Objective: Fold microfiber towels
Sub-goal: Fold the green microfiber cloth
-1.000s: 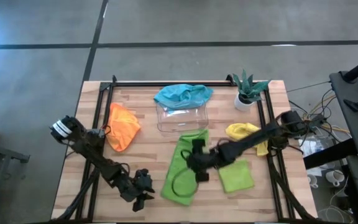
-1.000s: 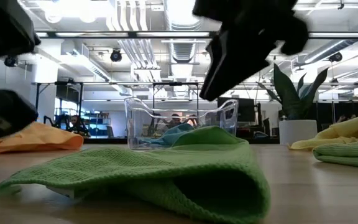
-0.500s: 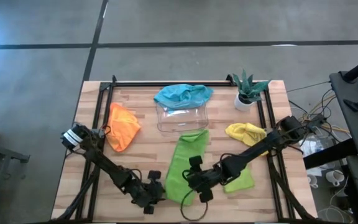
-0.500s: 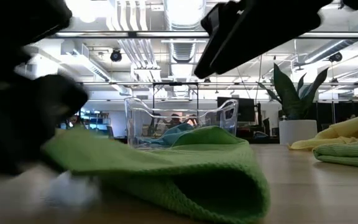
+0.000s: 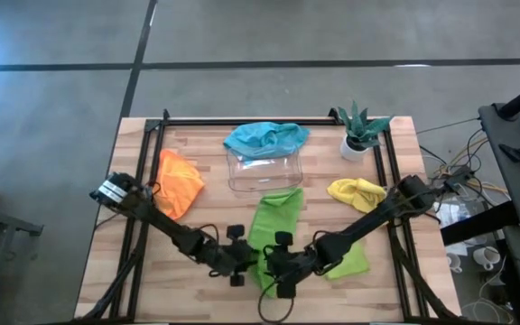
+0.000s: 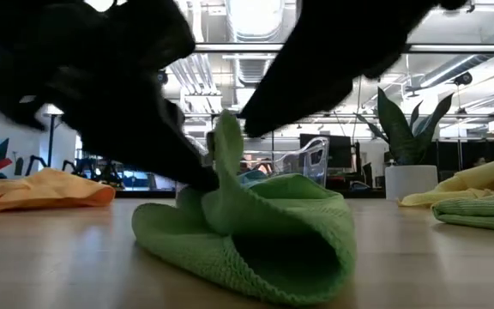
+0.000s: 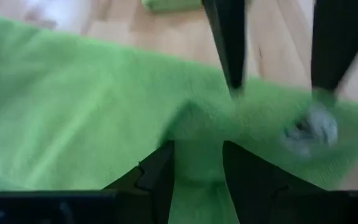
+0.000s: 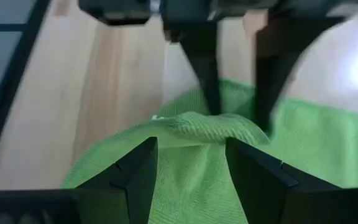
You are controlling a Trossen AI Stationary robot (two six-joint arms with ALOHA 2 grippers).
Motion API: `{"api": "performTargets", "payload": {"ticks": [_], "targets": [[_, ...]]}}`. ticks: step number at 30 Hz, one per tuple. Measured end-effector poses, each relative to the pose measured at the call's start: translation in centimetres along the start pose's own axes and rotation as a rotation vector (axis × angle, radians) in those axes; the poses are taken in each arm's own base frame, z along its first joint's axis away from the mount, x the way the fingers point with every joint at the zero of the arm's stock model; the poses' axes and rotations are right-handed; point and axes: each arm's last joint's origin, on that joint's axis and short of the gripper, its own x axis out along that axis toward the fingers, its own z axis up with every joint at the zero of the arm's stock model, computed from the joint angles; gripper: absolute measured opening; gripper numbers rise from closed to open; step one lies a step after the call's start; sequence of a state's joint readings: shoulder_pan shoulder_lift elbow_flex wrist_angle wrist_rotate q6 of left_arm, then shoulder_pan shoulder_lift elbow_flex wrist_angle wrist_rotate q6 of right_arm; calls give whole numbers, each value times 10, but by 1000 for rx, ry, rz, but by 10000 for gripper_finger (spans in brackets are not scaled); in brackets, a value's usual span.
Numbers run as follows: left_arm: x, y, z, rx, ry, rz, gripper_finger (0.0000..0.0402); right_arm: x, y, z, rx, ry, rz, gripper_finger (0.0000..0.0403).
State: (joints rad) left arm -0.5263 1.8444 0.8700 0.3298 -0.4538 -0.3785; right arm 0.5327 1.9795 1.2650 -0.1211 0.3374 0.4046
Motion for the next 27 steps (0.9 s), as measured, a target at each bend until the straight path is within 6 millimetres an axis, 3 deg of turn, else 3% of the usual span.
{"api": "performTargets", "payload": {"ticks": [6,14,22,27], "targets": [[2,3,3,-15,5,-33,121,14,3,-4,29,22,-12,187],[2,1,4,-22,5,-74,121,10,4,6,-52,-17,-28,176],[2,1,4,-21,3,-76,121,8,4,12,-179,8,-38,130],[2,1,4,-18,12,-93,121,11,-4,12,-171,19,-55,67]]}}
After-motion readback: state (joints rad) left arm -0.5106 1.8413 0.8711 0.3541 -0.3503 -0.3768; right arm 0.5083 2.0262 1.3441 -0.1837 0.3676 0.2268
